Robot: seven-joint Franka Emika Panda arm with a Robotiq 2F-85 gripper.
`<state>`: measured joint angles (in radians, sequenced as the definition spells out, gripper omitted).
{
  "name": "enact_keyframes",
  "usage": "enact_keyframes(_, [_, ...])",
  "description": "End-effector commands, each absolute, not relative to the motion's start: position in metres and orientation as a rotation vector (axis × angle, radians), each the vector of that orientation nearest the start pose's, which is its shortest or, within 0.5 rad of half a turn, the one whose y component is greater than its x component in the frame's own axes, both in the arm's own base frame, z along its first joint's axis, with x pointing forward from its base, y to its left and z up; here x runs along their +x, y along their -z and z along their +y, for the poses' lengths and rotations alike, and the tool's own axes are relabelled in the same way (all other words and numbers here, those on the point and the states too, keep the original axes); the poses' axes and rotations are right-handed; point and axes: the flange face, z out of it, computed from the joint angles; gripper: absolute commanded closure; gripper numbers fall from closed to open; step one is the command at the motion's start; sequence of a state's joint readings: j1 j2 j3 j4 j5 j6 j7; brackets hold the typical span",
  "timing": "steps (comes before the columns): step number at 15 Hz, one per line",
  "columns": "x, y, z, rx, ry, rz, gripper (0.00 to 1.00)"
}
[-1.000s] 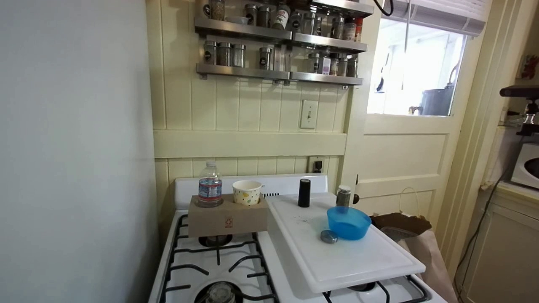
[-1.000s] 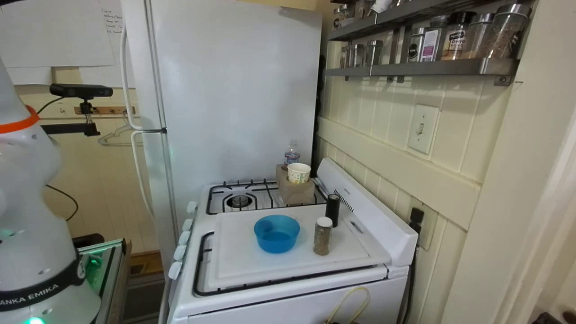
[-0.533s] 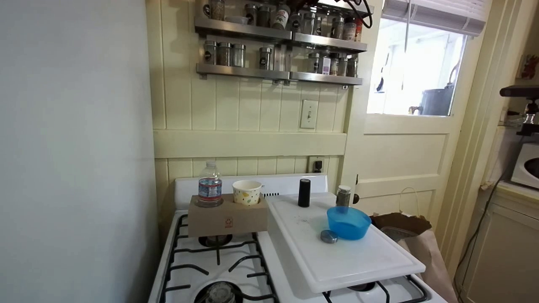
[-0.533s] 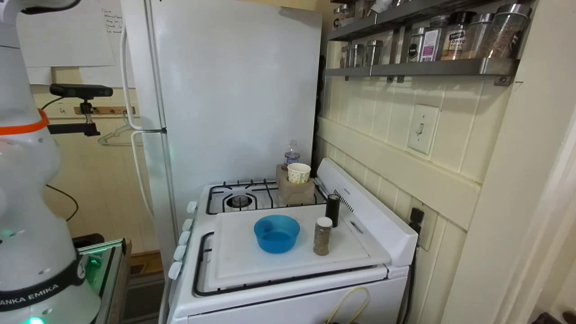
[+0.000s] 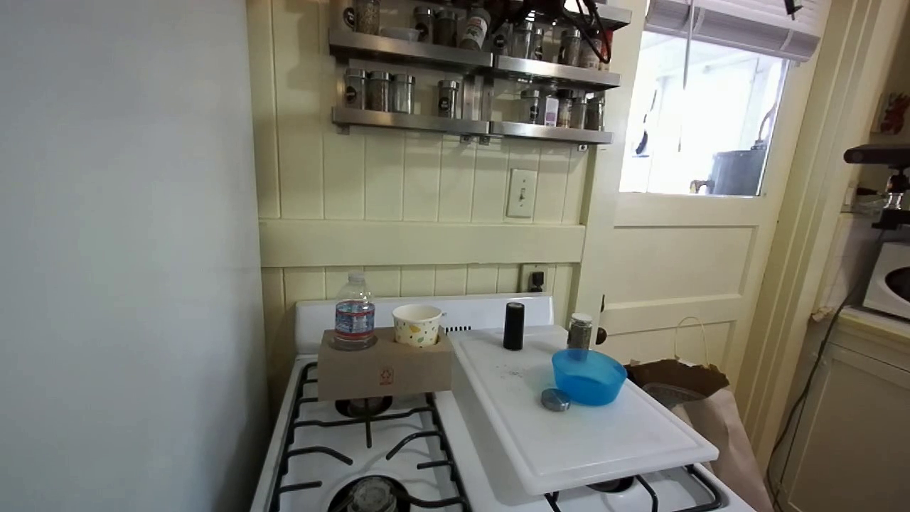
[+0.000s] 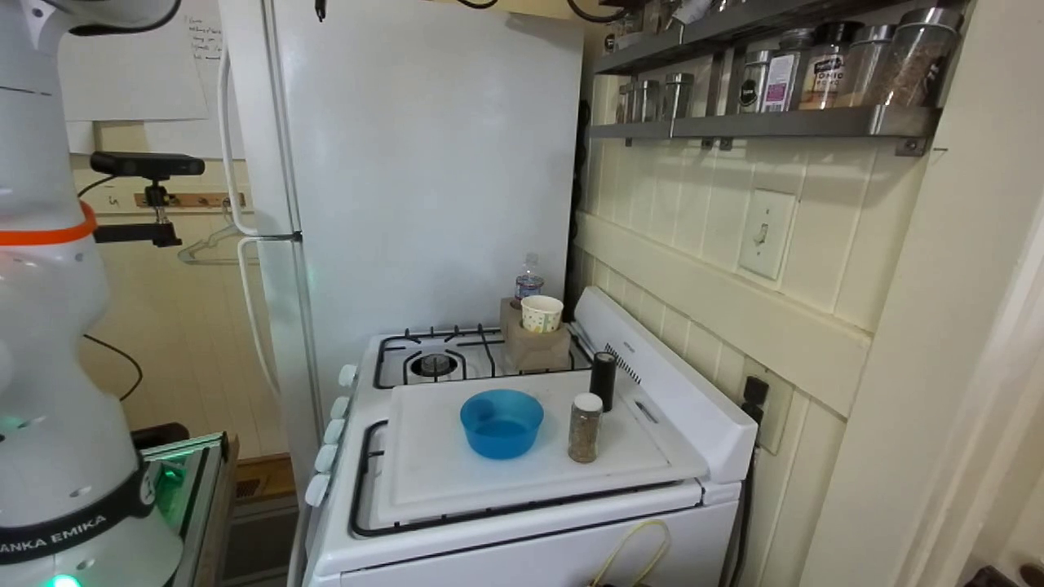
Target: Straighten the bottle on the middle shelf
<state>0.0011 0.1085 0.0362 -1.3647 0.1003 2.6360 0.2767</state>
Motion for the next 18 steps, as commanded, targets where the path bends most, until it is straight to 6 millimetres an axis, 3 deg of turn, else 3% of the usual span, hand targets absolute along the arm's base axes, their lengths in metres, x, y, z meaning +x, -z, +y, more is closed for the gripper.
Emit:
enact_keyframes(1, [0.631,-0.794,0.019,-2.374,1.537,0.396,0.00])
enact_keyframes(8, [0.636,-0.788,0.015,-2.393,1.535,0.423,0.04])
enact_keyframes(11, [0.636,-0.787,0.013,-2.390,1.539,0.431,0.24])
enact_keyframes(12, [0.636,-0.787,0.012,-2.391,1.541,0.434,0.26])
enact_keyframes(18, [0.638,-0.783,0.008,-2.405,1.543,0.452,0.19])
